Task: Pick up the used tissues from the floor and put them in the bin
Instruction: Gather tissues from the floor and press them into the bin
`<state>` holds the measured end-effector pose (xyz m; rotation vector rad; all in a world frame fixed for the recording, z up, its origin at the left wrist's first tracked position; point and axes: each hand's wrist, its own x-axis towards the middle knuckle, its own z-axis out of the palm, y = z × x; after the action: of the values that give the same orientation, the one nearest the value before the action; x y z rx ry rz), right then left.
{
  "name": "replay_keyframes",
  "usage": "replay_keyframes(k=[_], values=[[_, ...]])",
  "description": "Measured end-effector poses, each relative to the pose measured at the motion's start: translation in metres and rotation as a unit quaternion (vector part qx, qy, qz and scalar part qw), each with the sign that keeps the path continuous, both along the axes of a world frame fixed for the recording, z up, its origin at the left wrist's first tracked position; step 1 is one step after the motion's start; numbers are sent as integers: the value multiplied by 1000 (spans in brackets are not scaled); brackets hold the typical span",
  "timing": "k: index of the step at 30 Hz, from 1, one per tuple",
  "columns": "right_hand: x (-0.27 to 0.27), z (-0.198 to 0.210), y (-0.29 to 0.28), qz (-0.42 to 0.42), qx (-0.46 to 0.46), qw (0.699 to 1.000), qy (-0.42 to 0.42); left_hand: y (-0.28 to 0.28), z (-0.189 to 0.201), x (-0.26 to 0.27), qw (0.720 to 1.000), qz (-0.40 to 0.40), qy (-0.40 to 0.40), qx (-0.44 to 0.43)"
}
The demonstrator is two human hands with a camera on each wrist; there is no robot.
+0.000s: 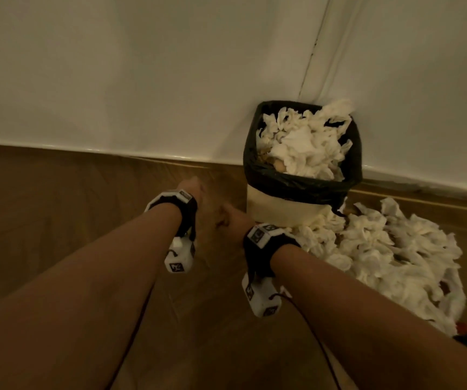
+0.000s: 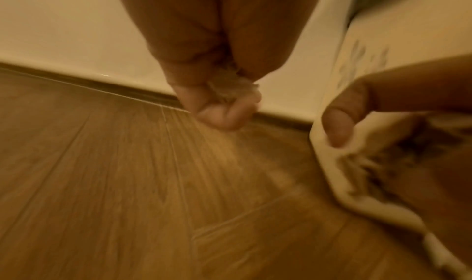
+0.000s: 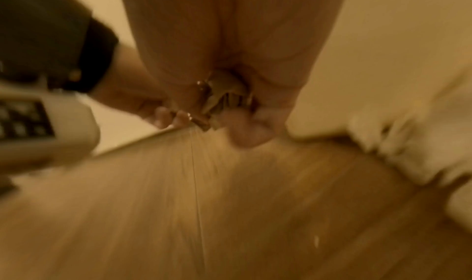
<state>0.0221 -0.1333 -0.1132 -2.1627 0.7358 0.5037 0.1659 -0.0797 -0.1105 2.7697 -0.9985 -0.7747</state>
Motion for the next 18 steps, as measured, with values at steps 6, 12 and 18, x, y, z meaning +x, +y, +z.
replay_keyframes(k=[6,12,18], values=[[-40,110,-7,-98,158,978,-98,-9,94,-19,996,64,-4,-69],[-96,190,-34,-233,273,889,-284,-28,186,-46,984,12,-74,-160],[-131,218,-73,-440,153,806,-365,-42,231,-98,956,-78,-71,-275]])
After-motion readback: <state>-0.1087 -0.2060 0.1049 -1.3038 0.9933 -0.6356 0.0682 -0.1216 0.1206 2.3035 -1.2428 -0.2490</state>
